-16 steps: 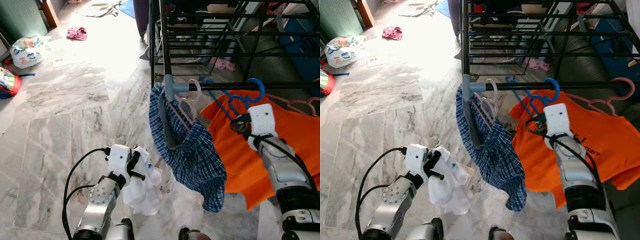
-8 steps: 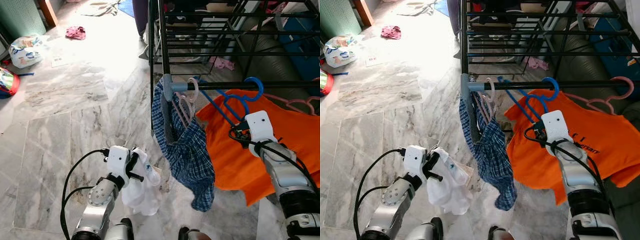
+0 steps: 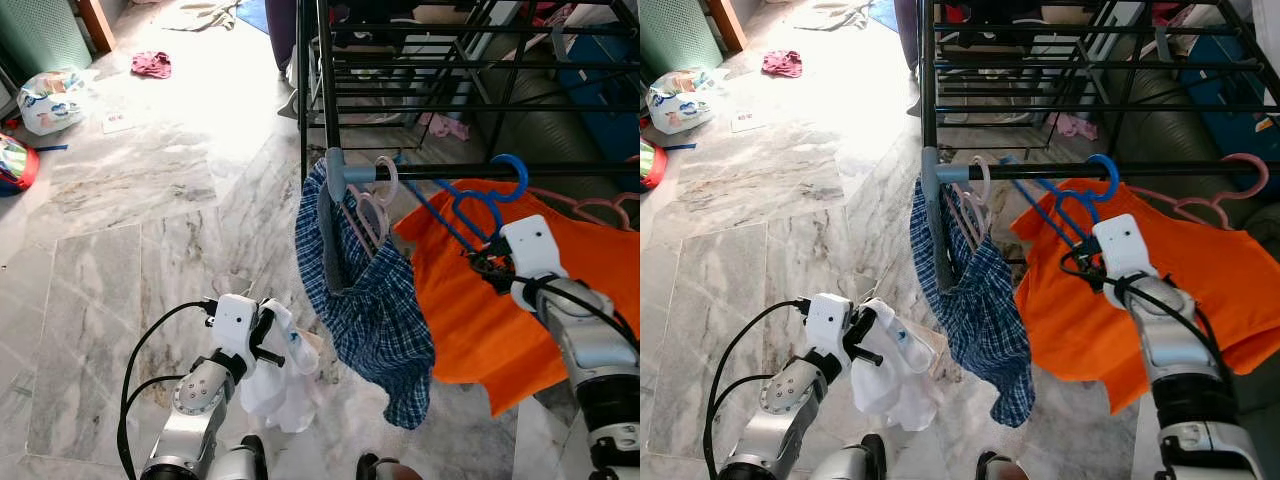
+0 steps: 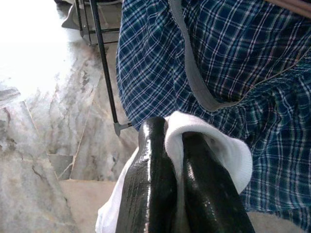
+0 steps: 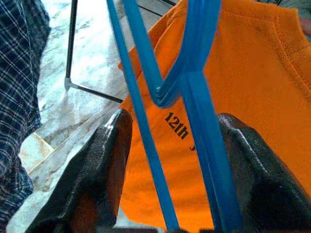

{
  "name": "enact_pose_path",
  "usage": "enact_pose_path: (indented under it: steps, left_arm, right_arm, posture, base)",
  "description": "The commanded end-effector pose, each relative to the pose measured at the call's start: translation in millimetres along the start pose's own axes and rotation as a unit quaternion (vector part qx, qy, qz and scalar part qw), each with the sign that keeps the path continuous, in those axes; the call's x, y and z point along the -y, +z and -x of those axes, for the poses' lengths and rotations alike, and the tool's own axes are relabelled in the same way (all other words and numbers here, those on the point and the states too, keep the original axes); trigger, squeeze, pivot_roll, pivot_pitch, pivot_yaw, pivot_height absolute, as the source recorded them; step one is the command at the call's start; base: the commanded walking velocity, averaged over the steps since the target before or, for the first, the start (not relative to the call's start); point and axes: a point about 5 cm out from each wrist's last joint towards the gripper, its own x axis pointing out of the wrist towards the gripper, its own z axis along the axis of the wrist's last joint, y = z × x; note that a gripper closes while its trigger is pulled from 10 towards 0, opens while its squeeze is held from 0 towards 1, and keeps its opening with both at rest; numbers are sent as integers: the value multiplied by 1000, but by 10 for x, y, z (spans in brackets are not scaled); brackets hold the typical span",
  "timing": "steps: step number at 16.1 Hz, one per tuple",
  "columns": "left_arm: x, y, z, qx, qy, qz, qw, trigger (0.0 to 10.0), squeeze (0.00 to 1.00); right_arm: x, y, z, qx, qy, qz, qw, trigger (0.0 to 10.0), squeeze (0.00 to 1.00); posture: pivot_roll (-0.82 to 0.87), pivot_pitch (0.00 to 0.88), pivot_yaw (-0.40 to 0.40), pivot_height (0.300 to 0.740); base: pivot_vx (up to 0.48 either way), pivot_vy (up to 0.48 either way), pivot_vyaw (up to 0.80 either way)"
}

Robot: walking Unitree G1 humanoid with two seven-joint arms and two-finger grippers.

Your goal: Hang hanger

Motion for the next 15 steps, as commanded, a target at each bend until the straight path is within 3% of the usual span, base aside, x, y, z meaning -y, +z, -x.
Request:
enact_pose_path:
  steps: [1, 6, 7, 9, 10, 11, 12, 13, 15]
  left_arm:
    - [-2, -43, 12, -13, 0, -5, 1000, 10000, 0]
    - [1, -70, 20, -21, -2, -7, 1000, 10000, 0]
    - [1, -73, 21, -22, -2, -7, 1000, 10000, 0]
    - [-7, -79, 22, -26, -2, -8, 1000, 10000, 0]
    - [-9, -81, 22, -27, -2, -9, 1000, 10000, 0]
    - [-7, -86, 24, -28, -2, -9, 1000, 10000, 0]
    - [-7, -87, 24, -29, -2, -9, 1000, 10000, 0]
    - [3, -89, 21, -29, -4, -9, 1000, 10000, 0]
    - [9, -93, 20, -30, -5, -10, 999, 10000, 0]
  right_arm:
    - [56, 76, 30, 12, -3, -8, 1000, 10000, 1000]
    - [-23, 74, 58, 13, 24, -19, 999, 10000, 1000]
    - [-37, 74, 64, 13, 27, -22, 999, 10000, 933]
    - [-78, 72, 93, 13, 37, -26, 999, 10000, 910]
    - [-90, 80, 108, 13, 48, -28, 998, 10000, 737]
    - [-76, 104, 126, 16, 50, -28, 998, 10000, 439]
    - [-71, 111, 129, 17, 51, -28, 998, 10000, 357]
    - [-37, 104, 135, 14, 45, -26, 999, 10000, 0]
    - [-34, 96, 133, 12, 41, -25, 999, 10000, 0]
  posture:
    - [39, 231, -24, 740]
    - [43, 231, -24, 740]
    - [43, 230, -24, 740]
    - [44, 231, -23, 740]
    - [43, 232, -21, 740]
    - [42, 232, -20, 740]
    - [42, 232, -20, 740]
    - [40, 232, -20, 740]
    - [39, 233, -19, 740]
  base:
    - [0, 0, 0]
    - [0, 0, 0]
    - [0, 0, 0]
    - [0, 0, 0]
    - [0, 0, 0]
    - [0, 0, 0]
    - [0, 0, 0]
    - [0, 0, 0]
    - [0, 0, 0]
